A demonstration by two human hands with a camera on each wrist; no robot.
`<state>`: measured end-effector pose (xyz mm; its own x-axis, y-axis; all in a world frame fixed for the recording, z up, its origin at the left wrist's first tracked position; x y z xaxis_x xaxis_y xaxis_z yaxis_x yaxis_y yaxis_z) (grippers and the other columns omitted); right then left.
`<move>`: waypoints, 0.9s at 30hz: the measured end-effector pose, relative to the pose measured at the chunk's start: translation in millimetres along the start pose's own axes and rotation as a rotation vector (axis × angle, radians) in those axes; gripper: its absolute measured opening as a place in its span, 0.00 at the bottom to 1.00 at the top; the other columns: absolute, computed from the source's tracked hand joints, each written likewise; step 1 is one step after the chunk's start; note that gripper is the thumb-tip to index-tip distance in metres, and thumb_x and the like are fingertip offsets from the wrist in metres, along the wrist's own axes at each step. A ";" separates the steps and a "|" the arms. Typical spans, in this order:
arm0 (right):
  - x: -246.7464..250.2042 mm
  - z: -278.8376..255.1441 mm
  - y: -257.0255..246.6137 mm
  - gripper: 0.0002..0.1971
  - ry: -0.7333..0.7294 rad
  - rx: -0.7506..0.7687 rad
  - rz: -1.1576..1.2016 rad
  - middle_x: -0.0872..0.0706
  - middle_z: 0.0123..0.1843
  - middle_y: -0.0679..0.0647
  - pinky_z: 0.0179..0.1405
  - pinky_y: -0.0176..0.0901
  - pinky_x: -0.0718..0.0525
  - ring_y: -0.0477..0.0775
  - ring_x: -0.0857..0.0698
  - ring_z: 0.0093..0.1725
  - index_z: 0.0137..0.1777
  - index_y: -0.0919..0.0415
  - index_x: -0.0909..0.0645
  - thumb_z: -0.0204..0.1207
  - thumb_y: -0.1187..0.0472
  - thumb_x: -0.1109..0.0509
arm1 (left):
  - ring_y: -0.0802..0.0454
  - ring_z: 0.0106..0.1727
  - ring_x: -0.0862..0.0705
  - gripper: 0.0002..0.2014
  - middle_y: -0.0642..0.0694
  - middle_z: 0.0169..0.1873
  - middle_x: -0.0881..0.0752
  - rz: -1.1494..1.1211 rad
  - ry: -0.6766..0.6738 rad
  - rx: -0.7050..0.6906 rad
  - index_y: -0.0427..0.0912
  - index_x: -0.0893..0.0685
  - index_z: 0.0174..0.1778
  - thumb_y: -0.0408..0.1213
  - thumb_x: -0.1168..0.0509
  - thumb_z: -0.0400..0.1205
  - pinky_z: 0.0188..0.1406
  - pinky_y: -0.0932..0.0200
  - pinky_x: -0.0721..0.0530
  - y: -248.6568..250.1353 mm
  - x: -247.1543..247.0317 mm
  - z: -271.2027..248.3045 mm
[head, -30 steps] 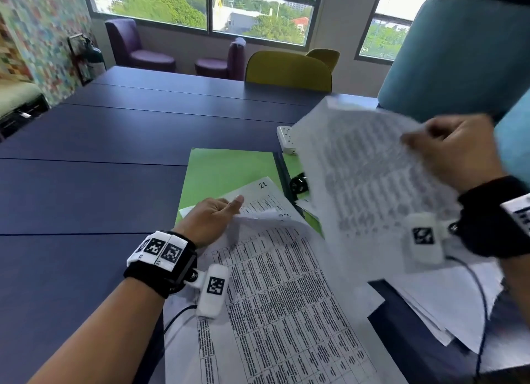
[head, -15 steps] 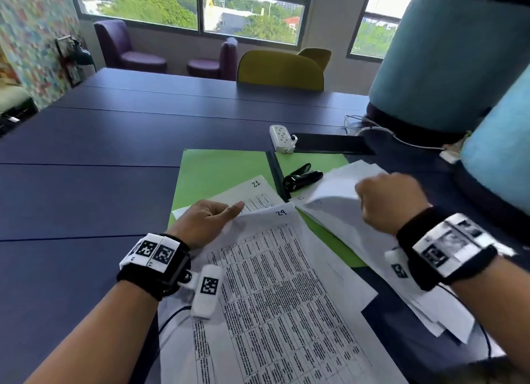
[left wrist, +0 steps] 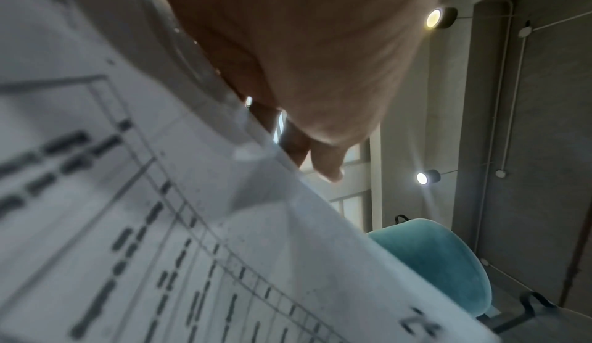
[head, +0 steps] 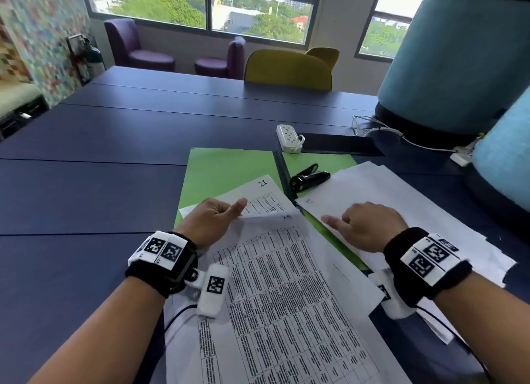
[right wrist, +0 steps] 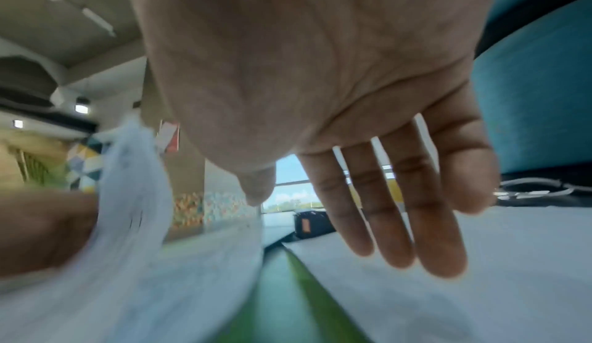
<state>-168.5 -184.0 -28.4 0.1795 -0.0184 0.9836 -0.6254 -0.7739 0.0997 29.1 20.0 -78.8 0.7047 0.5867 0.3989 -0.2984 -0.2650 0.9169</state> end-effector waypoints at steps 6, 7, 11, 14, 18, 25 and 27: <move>34.3 16.9 -56.9 0.18 0.124 0.138 0.351 0.16 0.32 0.43 0.40 0.40 0.24 0.48 0.16 0.37 0.37 0.53 0.14 0.78 0.41 0.30 | 0.49 0.25 0.25 0.41 0.37 0.26 0.16 -0.045 0.017 -0.004 0.28 0.20 0.24 0.72 0.35 0.72 0.30 0.59 0.28 -8.4 -1.1 4.2; 29.5 21.3 -64.9 0.17 0.084 0.142 0.387 0.14 0.33 0.45 0.41 0.40 0.22 0.49 0.15 0.38 0.41 0.55 0.12 0.78 0.42 0.29 | 0.49 0.33 0.18 0.43 0.40 0.37 0.10 -0.042 0.007 -0.025 0.27 0.15 0.29 0.74 0.36 0.70 0.38 0.56 0.24 -8.6 -1.7 6.0; 4.5 39.0 -75.7 0.23 -0.045 0.070 0.406 0.10 0.55 0.58 0.58 0.51 0.15 0.56 0.13 0.53 0.57 0.65 0.14 0.77 0.44 0.26 | 0.55 0.34 0.18 0.31 0.48 0.34 0.10 0.004 -0.164 -0.082 0.53 0.07 0.35 0.79 0.30 0.60 0.37 0.57 0.22 4.8 -12.5 -1.6; -0.5 43.8 -69.5 0.24 -0.036 -0.022 0.512 0.14 0.63 0.55 0.65 0.48 0.19 0.54 0.18 0.57 0.62 0.60 0.18 0.73 0.45 0.23 | 0.59 0.26 0.23 0.17 0.52 0.23 0.15 -0.040 -0.186 -0.050 0.53 0.08 0.31 0.61 0.19 0.58 0.30 0.62 0.26 9.1 -15.6 -7.7; -7.9 41.1 -63.8 0.38 -0.104 -0.096 0.692 0.23 0.77 0.56 0.70 0.46 0.26 0.57 0.23 0.73 0.79 0.62 0.30 0.73 0.48 0.21 | 0.55 0.30 0.21 0.12 0.46 0.26 0.13 -0.046 -0.120 -0.044 0.51 0.06 0.31 0.52 0.16 0.60 0.37 0.57 0.25 11.9 -11.3 -7.7; 7.3 23.9 -72.2 0.11 -0.067 0.034 0.809 0.17 0.33 0.52 0.35 0.36 0.23 0.48 0.21 0.34 0.39 0.65 0.13 0.80 0.61 0.30 | 0.55 0.27 0.26 0.07 0.53 0.21 0.19 -0.016 -0.076 -0.011 0.49 0.07 0.30 0.43 0.16 0.69 0.34 0.59 0.30 6.8 -6.0 -4.9; 2.7 14.4 -76.1 0.15 -0.120 0.076 0.784 0.20 0.31 0.52 0.31 0.36 0.27 0.47 0.25 0.30 0.37 0.65 0.14 0.82 0.57 0.32 | 0.55 0.28 0.27 0.08 0.52 0.22 0.21 0.013 -0.068 -0.012 0.47 0.07 0.32 0.44 0.16 0.70 0.35 0.57 0.30 5.1 -4.2 -3.5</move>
<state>-109.5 -134.3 -35.5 -0.2085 -0.6398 0.7397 -0.5507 -0.5482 -0.6294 22.4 18.9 -75.8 0.7427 0.5300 0.4093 -0.3152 -0.2626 0.9120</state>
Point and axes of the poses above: each hand's wrist, its own z-axis towards the middle knuckle, its own x-axis out of the back of the hand, y = z × x, the point moved 10 cm from there along z, towards the middle knuckle
